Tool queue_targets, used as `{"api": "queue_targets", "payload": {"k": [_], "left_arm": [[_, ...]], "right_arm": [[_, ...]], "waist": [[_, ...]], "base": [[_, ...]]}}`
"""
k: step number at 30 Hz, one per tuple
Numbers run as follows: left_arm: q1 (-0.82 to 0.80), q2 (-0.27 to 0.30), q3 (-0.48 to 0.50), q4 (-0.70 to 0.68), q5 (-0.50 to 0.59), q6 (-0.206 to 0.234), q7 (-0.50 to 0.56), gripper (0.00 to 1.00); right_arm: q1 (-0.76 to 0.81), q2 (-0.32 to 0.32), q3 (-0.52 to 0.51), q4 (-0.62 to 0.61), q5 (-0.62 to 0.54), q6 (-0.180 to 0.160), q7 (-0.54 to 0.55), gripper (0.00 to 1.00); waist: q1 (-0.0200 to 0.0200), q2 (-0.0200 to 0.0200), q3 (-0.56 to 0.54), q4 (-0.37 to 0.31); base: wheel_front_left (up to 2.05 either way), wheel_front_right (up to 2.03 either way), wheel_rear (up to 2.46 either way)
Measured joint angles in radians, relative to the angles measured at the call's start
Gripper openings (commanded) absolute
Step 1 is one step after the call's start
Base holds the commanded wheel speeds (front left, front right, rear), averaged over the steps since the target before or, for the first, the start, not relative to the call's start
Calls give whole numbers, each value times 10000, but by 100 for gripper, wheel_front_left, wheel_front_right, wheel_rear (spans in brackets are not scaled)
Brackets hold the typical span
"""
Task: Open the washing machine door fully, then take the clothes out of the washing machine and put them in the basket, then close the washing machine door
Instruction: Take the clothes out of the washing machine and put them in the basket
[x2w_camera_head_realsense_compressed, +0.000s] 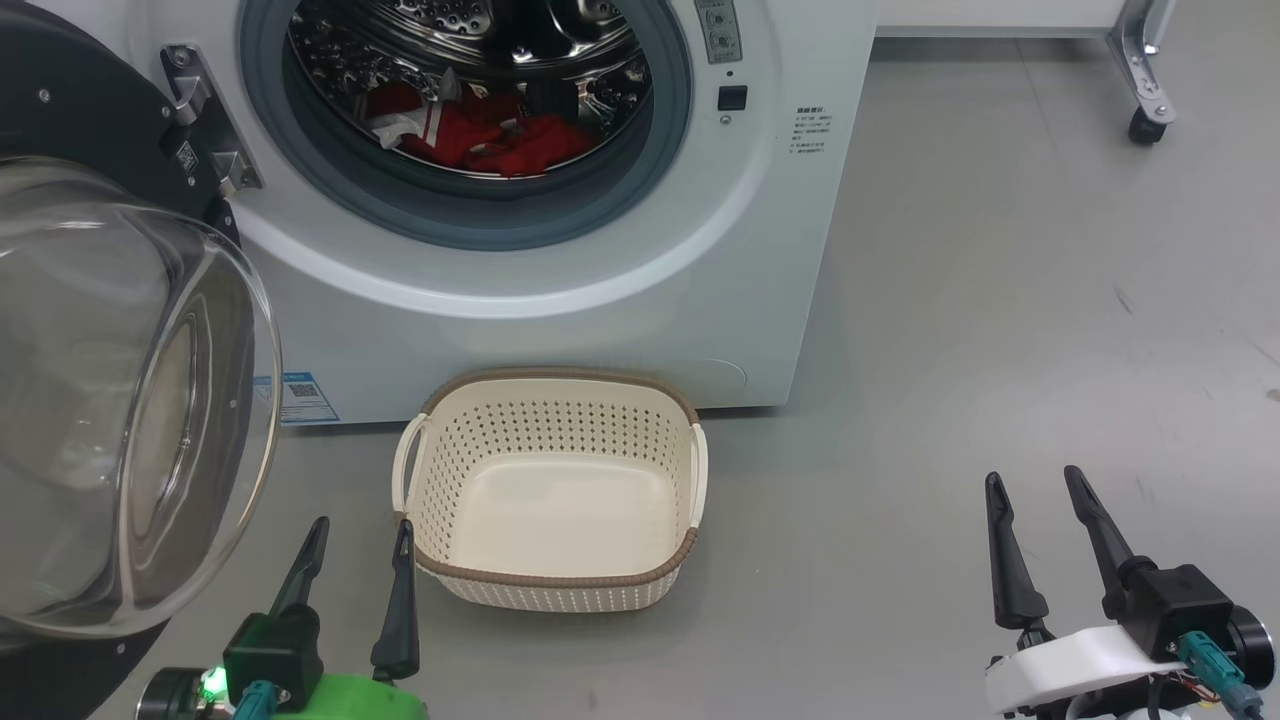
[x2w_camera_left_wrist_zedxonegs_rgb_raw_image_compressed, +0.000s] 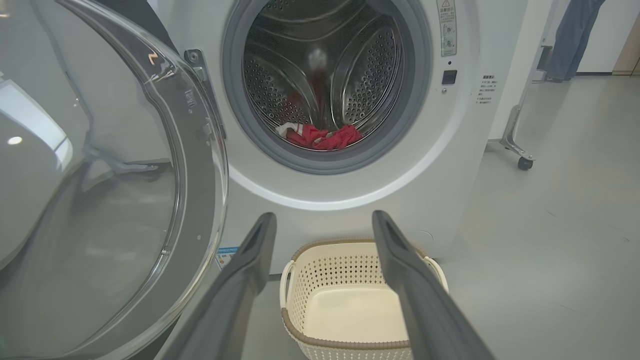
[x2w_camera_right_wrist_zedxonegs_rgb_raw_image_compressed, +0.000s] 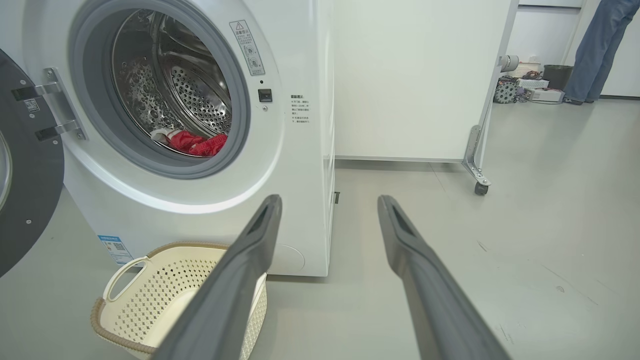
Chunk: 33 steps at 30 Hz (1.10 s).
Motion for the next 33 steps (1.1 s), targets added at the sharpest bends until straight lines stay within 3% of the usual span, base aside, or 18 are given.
{"api": "queue_targets", "payload": {"k": [33], "left_arm": [[-9, -2, -25, -21, 119, 2, -188, 100]], "right_arm": [[1, 25, -23, -36, 0, 15, 0, 100]], "waist": [[0, 0, 96, 107]], "base": [[100, -100, 0]]}}
